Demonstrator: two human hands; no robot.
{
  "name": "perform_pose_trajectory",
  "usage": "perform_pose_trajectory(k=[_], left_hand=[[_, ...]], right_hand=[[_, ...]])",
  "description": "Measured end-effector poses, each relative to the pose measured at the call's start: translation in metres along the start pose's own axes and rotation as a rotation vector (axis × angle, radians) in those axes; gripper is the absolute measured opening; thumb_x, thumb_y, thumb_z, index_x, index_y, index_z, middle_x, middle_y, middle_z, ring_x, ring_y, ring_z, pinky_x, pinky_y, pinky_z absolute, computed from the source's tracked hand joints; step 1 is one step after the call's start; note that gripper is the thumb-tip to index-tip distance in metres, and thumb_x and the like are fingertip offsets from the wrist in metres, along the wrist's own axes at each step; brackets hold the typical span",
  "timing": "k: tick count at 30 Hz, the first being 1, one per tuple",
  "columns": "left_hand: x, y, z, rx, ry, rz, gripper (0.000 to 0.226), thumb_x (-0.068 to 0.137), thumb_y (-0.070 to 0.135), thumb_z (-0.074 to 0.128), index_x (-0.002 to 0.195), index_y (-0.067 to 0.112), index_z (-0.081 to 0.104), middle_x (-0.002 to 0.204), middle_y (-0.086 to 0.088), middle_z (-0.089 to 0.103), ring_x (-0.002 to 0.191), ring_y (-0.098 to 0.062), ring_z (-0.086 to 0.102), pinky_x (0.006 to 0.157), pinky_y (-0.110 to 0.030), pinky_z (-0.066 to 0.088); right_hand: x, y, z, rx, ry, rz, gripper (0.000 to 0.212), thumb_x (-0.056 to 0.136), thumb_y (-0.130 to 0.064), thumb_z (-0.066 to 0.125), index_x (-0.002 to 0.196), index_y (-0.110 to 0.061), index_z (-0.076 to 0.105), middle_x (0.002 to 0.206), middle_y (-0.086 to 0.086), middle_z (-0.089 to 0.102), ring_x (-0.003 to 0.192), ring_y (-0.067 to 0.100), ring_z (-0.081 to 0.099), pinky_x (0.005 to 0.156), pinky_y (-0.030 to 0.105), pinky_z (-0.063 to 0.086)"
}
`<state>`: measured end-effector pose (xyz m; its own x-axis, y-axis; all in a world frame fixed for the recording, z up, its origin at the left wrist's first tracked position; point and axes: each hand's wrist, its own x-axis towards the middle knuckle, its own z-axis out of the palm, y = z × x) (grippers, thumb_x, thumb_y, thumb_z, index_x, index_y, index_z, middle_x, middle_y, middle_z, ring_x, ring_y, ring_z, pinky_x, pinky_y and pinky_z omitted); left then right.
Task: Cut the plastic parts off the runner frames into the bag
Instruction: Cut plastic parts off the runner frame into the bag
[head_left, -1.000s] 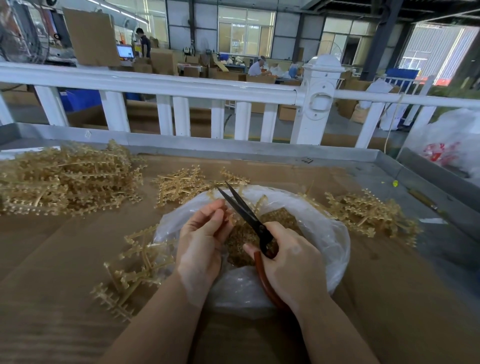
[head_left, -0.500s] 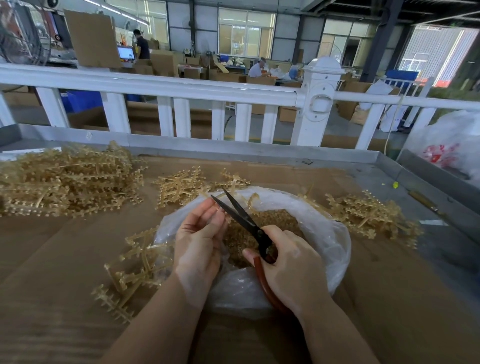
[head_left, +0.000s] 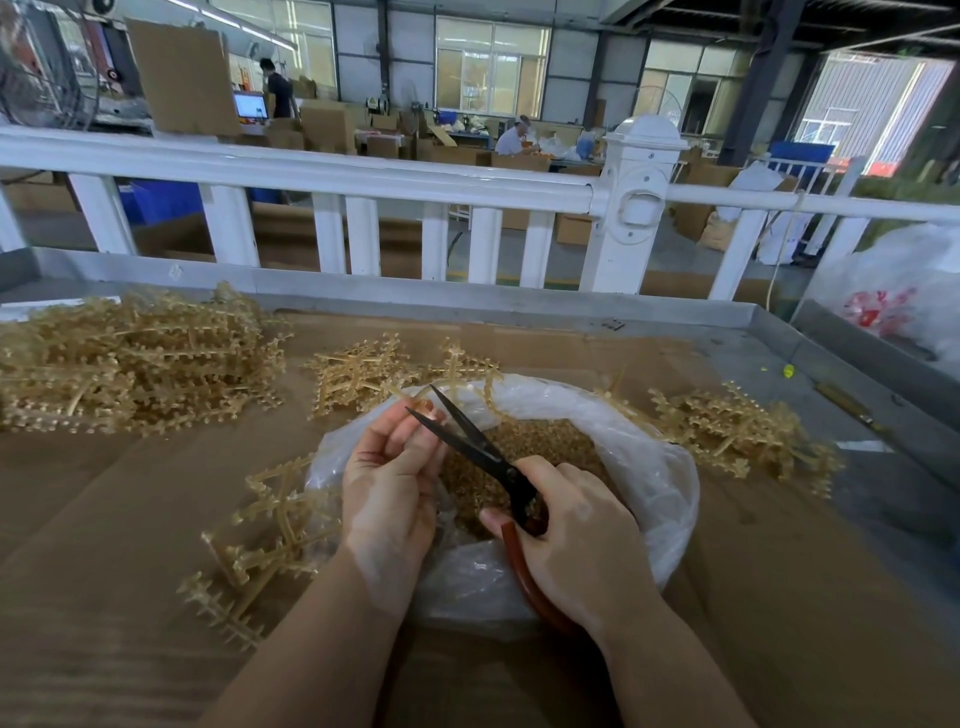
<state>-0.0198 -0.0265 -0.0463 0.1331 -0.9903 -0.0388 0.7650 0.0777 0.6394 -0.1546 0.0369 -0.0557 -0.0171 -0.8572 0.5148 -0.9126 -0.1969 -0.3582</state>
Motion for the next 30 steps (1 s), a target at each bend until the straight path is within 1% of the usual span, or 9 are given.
perform_pose_trajectory(k=[6, 10, 12, 15, 19, 24, 26, 28, 30], left_hand=[[-0.0002, 0.0002, -0.0007, -0.004, 0.010, -0.009, 0.033, 0.087, -0.018, 0.045, 0.095, 0.010, 0.061, 0.065, 0.003, 0.068, 0.062, -0.004, 0.067, 0.055, -0.015, 0.054], [-0.0011, 0.0013, -0.0025, -0.003, -0.044, -0.035, 0.036, 0.084, -0.020, 0.047, 0.100, 0.009, 0.061, 0.075, -0.002, 0.069, 0.070, -0.009, 0.069, 0.065, -0.021, 0.058], [-0.0017, 0.0019, -0.0027, 0.006, -0.081, -0.053, 0.038, 0.082, -0.021, 0.047, 0.102, 0.009, 0.061, 0.077, -0.002, 0.071, 0.072, -0.010, 0.070, 0.065, -0.021, 0.058], [-0.0022, 0.0024, -0.0015, -0.007, -0.116, -0.060, 0.039, 0.079, -0.021, 0.048, 0.103, 0.007, 0.060, 0.080, -0.003, 0.072, 0.075, -0.011, 0.071, 0.069, -0.024, 0.059], [-0.0030, 0.0023, -0.0014, -0.002, -0.126, -0.062, 0.042, 0.079, -0.022, 0.047, 0.107, 0.006, 0.059, 0.080, -0.001, 0.072, 0.075, -0.011, 0.071, 0.065, -0.022, 0.058], [-0.0039, 0.0016, -0.0010, 0.017, -0.120, -0.059, 0.042, 0.078, -0.023, 0.046, 0.103, 0.008, 0.060, 0.078, 0.000, 0.071, 0.071, -0.009, 0.070, 0.063, -0.019, 0.057], [-0.0042, 0.0017, -0.0011, 0.008, -0.126, -0.058, 0.043, 0.076, -0.023, 0.047, 0.101, 0.009, 0.060, 0.077, 0.000, 0.072, 0.070, -0.008, 0.070, 0.062, -0.019, 0.057], [-0.0047, 0.0022, -0.0007, -0.010, -0.135, -0.054, 0.044, 0.072, -0.023, 0.048, 0.101, 0.008, 0.060, 0.077, 0.000, 0.072, 0.071, -0.009, 0.070, 0.063, -0.020, 0.057], [-0.0056, 0.0028, 0.0000, -0.030, -0.134, -0.048, 0.048, 0.064, -0.018, 0.052, 0.103, 0.008, 0.060, 0.080, -0.003, 0.068, 0.074, -0.010, 0.069, 0.064, -0.021, 0.057]], right_hand=[[-0.0010, 0.0009, 0.0010, 0.000, -0.017, -0.003, 0.042, 0.080, -0.060, 0.054, 0.110, -0.030, 0.059, 0.087, -0.011, 0.061, 0.085, 0.011, 0.056, 0.073, 0.020, 0.043], [-0.0003, 0.0004, 0.0016, 0.006, -0.013, 0.003, 0.040, 0.080, -0.058, 0.056, 0.108, -0.030, 0.059, 0.087, -0.011, 0.061, 0.085, 0.011, 0.056, 0.073, 0.020, 0.043], [-0.0002, 0.0005, 0.0015, 0.010, -0.016, 0.009, 0.040, 0.080, -0.060, 0.054, 0.108, -0.031, 0.058, 0.087, -0.012, 0.060, 0.087, 0.011, 0.056, 0.074, 0.022, 0.044], [-0.0001, 0.0012, 0.0013, 0.015, -0.025, 0.011, 0.042, 0.081, -0.061, 0.051, 0.110, -0.032, 0.057, 0.089, -0.013, 0.058, 0.089, 0.010, 0.054, 0.076, 0.021, 0.044], [0.0000, 0.0019, 0.0009, 0.016, -0.029, 0.011, 0.041, 0.081, -0.061, 0.051, 0.109, -0.033, 0.056, 0.087, -0.013, 0.057, 0.088, 0.010, 0.054, 0.076, 0.022, 0.045], [-0.0002, 0.0013, 0.0016, 0.017, -0.006, 0.012, 0.039, 0.080, -0.060, 0.053, 0.106, -0.032, 0.057, 0.085, -0.013, 0.058, 0.084, 0.010, 0.055, 0.071, 0.021, 0.044], [-0.0004, 0.0010, 0.0018, 0.016, 0.000, 0.012, 0.039, 0.080, -0.061, 0.051, 0.105, -0.032, 0.057, 0.084, -0.013, 0.058, 0.083, 0.010, 0.055, 0.070, 0.021, 0.044], [-0.0002, 0.0012, 0.0020, 0.014, -0.003, 0.013, 0.040, 0.080, -0.062, 0.049, 0.105, -0.032, 0.057, 0.085, -0.013, 0.058, 0.084, 0.010, 0.055, 0.072, 0.021, 0.046], [-0.0002, 0.0014, 0.0021, 0.010, -0.003, 0.014, 0.040, 0.080, -0.061, 0.050, 0.107, -0.032, 0.057, 0.086, -0.013, 0.059, 0.086, 0.010, 0.055, 0.074, 0.022, 0.046]])
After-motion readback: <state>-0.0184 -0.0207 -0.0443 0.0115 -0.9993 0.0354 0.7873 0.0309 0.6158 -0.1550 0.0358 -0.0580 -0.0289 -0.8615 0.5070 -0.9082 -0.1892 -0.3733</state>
